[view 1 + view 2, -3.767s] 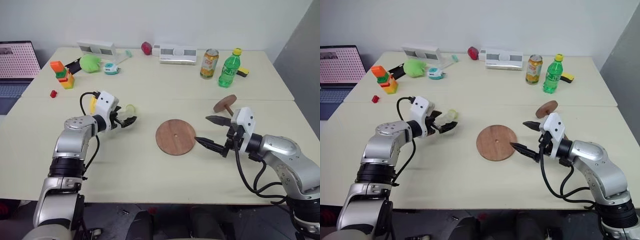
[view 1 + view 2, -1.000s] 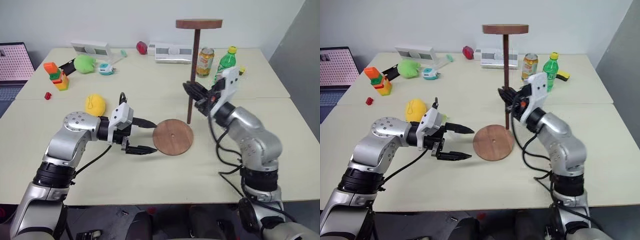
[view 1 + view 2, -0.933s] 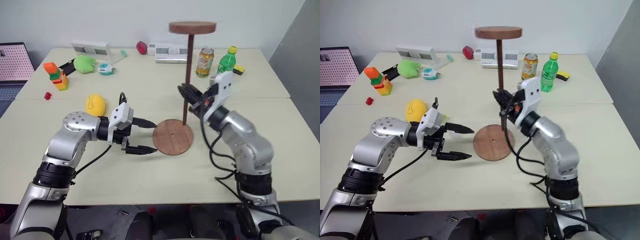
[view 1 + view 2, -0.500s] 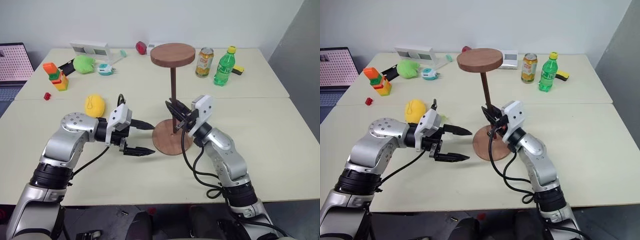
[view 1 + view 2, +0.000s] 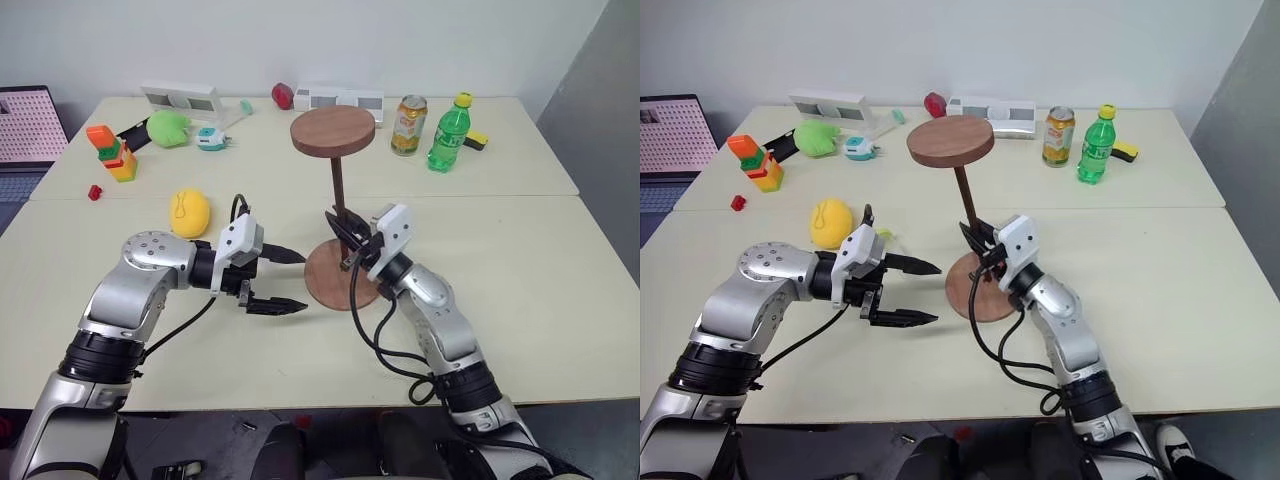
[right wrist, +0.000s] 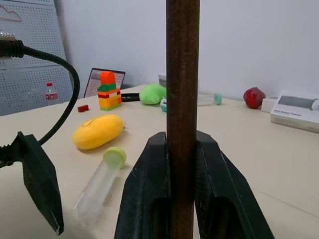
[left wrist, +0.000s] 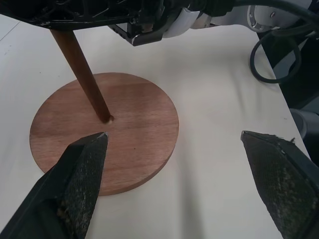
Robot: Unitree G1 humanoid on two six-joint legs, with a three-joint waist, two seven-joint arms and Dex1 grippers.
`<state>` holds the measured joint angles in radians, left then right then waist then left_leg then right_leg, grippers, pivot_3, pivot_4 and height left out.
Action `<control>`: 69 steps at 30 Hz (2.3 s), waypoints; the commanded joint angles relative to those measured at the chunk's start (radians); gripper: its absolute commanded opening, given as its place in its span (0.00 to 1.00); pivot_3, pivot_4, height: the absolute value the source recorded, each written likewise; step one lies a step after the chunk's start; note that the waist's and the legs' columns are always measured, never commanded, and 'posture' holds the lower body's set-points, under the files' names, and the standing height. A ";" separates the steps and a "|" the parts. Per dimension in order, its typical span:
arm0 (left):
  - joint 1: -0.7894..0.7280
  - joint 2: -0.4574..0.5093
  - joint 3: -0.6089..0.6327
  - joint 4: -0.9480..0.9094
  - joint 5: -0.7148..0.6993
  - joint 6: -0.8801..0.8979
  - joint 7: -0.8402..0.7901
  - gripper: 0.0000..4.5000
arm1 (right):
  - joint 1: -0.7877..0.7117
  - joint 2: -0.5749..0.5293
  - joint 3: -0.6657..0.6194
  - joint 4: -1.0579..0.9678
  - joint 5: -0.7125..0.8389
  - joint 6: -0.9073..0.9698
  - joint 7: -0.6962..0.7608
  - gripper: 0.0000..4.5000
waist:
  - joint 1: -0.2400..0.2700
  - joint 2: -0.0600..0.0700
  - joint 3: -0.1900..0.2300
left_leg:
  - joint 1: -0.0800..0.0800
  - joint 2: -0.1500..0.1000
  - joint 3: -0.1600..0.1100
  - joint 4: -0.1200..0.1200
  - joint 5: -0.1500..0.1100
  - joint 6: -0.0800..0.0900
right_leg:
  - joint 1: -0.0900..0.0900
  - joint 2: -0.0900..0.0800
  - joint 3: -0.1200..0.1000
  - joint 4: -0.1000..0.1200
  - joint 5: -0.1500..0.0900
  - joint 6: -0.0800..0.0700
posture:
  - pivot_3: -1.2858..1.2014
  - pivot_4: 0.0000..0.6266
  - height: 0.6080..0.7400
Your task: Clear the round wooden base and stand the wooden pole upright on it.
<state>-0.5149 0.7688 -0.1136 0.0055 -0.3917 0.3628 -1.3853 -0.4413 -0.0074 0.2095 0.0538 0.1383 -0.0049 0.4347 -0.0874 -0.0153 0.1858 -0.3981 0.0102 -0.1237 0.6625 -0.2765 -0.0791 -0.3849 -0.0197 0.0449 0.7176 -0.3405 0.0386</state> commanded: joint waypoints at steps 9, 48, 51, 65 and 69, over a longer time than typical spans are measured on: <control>0.006 0.017 0.021 -0.018 -0.003 -0.010 0.000 1.00 | 0.041 0.001 0.026 -0.004 -0.005 -0.019 0.024 0.05 | 0.000 0.000 0.000 | 0.000 0.000 0.000 0.000 0.000 0.000 | 0.000 0.000 0.000 0.000 0.000 0.000 | 0.52 0.24 1.00; 0.012 0.020 0.026 -0.021 0.000 -0.015 0.021 1.00 | 0.132 -0.064 0.056 0.074 -0.070 -0.070 0.030 0.27 | 0.006 -0.001 -0.002 | 0.013 0.000 -0.001 -0.002 -0.002 0.004 | 0.014 0.000 0.000 -0.003 0.000 0.000 | 0.52 0.24 1.00; 0.009 0.018 0.024 -0.019 0.000 -0.015 0.022 1.00 | 0.131 -0.065 0.051 0.057 -0.066 -0.054 0.029 0.44 | 0.005 0.000 0.000 | 0.011 0.000 0.000 -0.002 -0.002 0.004 | 0.011 0.000 0.000 -0.003 0.000 0.000 | 0.52 0.24 1.00; -0.002 0.019 0.024 -0.009 -0.008 0.003 0.021 1.00 | 0.137 -0.222 -0.038 -0.204 0.042 0.235 0.130 0.99 | 0.005 -0.001 0.000 | 0.011 0.000 0.000 -0.002 -0.002 0.004 | 0.012 0.000 0.000 -0.003 0.000 0.000 | 0.52 0.24 1.00; -0.008 0.033 0.039 -0.014 -0.032 0.046 0.013 1.00 | 0.161 -0.372 -0.093 -0.355 0.136 0.384 0.228 0.99 | 0.009 0.000 0.000 | 0.010 0.000 -0.001 -0.002 -0.002 0.004 | 0.012 0.000 0.000 -0.004 0.000 0.000 | 0.52 0.24 1.00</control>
<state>-0.5051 0.7834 -0.1112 0.0077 -0.3978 0.3921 -1.3660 -0.2876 -0.3247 0.1656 -0.1853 0.2018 0.3078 0.6005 -0.0787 -0.0155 0.1855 -0.3882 0.0100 -0.1249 0.6609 -0.2790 -0.0748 -0.3733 -0.0197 0.0444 0.7139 -0.3406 0.0386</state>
